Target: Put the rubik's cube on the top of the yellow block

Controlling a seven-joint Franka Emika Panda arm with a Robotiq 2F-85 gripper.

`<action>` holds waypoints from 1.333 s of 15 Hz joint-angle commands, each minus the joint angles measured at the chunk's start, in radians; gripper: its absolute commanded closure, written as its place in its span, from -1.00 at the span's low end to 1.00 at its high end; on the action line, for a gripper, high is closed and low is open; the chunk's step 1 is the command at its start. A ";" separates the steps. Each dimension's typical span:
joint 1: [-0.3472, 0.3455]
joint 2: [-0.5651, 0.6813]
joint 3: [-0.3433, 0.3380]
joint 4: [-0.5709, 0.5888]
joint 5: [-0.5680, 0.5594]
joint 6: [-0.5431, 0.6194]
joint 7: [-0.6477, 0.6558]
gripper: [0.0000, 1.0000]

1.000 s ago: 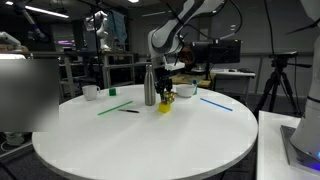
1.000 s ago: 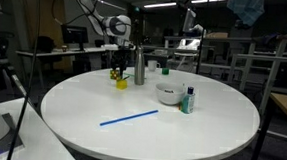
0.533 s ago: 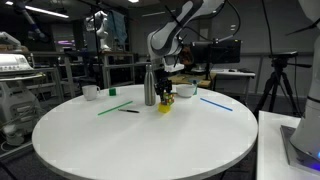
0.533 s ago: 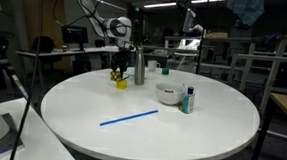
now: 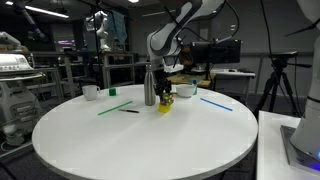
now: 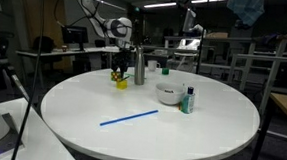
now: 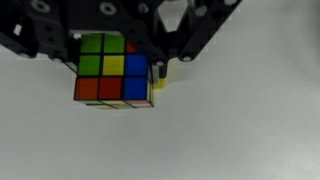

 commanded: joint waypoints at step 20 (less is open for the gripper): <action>0.001 0.042 -0.008 0.063 -0.044 -0.015 -0.038 -1.00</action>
